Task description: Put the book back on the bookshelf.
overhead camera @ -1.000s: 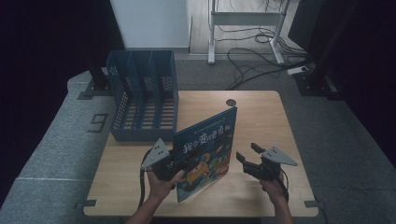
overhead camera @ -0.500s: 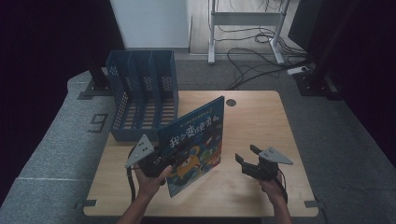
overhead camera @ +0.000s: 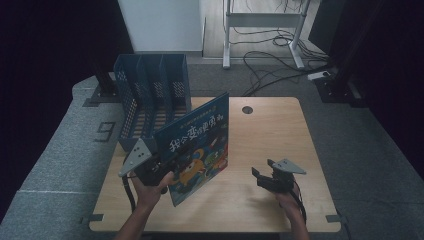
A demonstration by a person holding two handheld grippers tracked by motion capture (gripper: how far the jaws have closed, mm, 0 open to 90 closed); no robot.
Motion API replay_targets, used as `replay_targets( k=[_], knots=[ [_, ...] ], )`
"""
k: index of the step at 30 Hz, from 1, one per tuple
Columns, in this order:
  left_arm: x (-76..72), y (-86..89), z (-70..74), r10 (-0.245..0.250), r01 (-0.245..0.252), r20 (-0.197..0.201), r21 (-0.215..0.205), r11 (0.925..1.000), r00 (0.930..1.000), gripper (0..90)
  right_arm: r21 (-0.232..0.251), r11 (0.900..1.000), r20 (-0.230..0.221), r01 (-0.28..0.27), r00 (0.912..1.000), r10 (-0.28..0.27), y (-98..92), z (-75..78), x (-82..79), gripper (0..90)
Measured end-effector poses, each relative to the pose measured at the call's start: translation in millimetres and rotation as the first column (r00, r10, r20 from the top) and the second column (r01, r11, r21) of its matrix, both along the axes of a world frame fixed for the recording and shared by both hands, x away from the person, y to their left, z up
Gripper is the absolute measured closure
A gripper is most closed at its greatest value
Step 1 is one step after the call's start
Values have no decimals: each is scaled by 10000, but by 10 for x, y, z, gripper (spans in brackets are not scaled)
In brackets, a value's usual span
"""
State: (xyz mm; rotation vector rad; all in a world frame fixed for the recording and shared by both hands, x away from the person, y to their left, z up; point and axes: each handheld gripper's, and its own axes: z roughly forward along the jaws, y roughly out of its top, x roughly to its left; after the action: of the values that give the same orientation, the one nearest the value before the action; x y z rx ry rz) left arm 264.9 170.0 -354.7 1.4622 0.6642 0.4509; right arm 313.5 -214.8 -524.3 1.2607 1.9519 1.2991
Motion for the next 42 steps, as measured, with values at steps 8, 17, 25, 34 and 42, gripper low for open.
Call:
replay_targets(
  k=[8, 17, 25, 34, 42],
  knots=[
    [22, 81, 116, 112, -114, -185, -83, 9999, 9998, 824, -454, 9989, -497, 97, 9987, -119, 39, -109, 59, 256],
    [70, 191, 163, 330, -336, -274, -215, 9992, 9991, 824, -910, 9953, -975, 341, 9943, -429, 19, -234, 105, 269],
    [101, 298, 252, 630, -636, -319, -206, 9978, 9975, 824, -932, 9940, -1161, 572, 9909, -679, 2, -268, 128, 289],
    [116, 353, 363, 900, -902, -85, -261, 9956, 9959, 824, -984, 9907, -1573, 945, 9815, -1092, -10, -279, 168, 318],
    [149, 369, 381, 1117, -1120, -114, -314, 9932, 9937, 824, -976, 9917, -1732, 839, 9798, -999, -14, -284, 181, 315]
  ],
)
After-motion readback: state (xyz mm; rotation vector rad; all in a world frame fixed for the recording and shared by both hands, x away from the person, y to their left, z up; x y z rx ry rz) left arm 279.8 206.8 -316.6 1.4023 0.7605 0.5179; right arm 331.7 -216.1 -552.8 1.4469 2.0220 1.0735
